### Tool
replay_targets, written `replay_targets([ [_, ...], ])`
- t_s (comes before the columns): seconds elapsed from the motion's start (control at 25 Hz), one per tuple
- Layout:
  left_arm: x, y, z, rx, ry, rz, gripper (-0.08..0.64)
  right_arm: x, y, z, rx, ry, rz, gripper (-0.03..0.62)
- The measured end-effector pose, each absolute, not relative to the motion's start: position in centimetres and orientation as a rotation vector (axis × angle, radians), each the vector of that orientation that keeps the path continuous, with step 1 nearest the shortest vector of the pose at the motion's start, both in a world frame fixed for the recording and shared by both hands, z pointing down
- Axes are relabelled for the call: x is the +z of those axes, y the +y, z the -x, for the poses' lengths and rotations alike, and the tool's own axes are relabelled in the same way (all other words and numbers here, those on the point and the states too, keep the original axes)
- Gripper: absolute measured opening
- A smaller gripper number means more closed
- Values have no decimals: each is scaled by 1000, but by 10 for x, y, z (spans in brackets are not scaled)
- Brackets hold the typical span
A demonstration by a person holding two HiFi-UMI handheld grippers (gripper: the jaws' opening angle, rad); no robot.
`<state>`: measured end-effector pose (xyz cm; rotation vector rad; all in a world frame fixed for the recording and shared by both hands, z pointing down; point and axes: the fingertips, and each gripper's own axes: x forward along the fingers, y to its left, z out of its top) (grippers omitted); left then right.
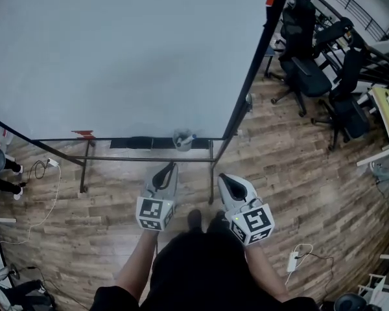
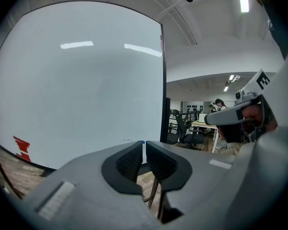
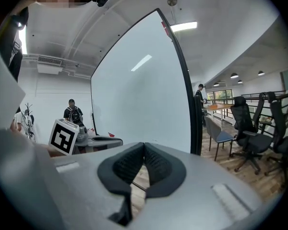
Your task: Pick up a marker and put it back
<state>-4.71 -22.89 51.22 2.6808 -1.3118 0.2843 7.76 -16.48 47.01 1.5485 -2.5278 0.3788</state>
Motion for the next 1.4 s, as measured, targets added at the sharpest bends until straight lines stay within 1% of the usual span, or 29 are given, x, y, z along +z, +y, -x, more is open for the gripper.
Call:
replay_targets([
  [0.48, 499, -171, 48, 252, -1335, -2677, 11, 459, -114, -83, 326, -2540, -1557, 2],
  [1.04, 470, -37, 26, 209, -1305, -2656, 11, 434, 11, -104, 364, -2630, -1599, 2],
  [1.28, 469, 19, 30, 237, -1301, -2649, 11, 445, 36, -102, 390, -2687, -1561, 2],
  [1.4, 469, 38, 34, 244, -1313, -2636, 11, 446, 49, -93, 330, -2680, -1529, 2],
])
